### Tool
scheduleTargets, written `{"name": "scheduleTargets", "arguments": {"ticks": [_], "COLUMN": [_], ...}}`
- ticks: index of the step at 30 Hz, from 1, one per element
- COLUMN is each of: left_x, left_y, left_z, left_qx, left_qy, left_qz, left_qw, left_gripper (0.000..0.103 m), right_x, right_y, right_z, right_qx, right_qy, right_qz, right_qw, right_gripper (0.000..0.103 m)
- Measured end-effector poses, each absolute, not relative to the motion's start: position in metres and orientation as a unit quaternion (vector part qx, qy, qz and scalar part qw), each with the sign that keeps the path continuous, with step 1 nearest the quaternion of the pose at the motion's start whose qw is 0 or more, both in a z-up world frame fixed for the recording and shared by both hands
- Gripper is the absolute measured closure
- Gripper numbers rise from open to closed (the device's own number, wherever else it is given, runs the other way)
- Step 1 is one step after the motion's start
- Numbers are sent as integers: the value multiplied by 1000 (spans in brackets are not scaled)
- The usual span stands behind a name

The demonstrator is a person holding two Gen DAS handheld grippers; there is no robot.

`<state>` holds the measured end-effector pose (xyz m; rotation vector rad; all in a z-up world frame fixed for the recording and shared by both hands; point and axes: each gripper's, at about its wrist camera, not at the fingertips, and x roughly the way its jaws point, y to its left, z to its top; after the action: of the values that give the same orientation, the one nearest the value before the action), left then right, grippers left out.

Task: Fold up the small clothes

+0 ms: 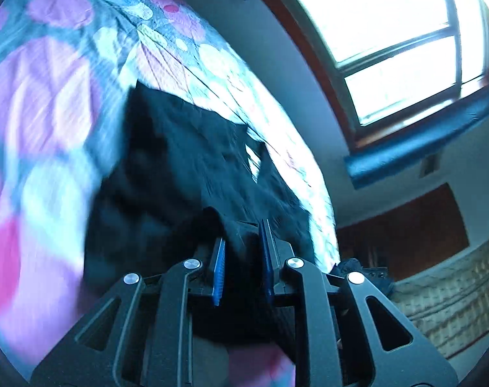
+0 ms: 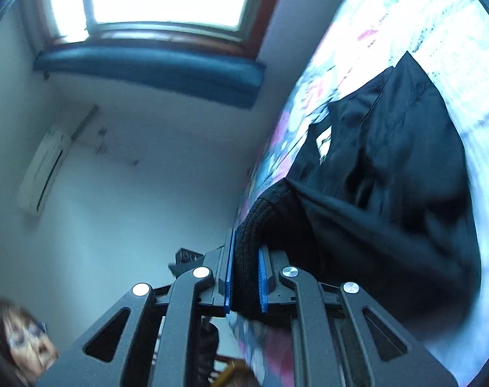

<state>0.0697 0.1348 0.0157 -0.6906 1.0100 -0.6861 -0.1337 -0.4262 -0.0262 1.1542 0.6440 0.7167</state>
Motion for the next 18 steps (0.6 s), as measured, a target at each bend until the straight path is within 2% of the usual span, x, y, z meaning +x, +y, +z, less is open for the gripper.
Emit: {"name": "scheduleTargets", "arguments": {"ticks": [6, 10, 12, 14, 16, 18], "left_x": [148, 168, 168, 166, 162, 163], "left_y": [101, 112, 124, 137, 150, 150], "left_z": [-31, -51, -46, -35, -19, -10], "left_qx": [-295, -348, -383, -394, -382, -344], "left_qy": [510, 525, 514, 494, 467, 459], "left_qz": [-281, -294, -311, -308, -299, -294], "left_qw": [758, 718, 702, 711, 739, 764], "left_gripper": [84, 81, 76, 59, 53, 52], "right_x": [-59, -51, -55, -60, -63, -70], "right_y": [-451, -459, -462, -464, -467, -470], "right_z": [-83, -107, -104, -98, -94, -83], "right_qx": [582, 617, 616, 604, 600, 585], "right_qy": [332, 328, 317, 316, 308, 300], "right_qz": [242, 230, 247, 245, 243, 239], "right_qw": [701, 678, 677, 689, 697, 715], "right_gripper": [90, 88, 83, 78, 72, 65]}}
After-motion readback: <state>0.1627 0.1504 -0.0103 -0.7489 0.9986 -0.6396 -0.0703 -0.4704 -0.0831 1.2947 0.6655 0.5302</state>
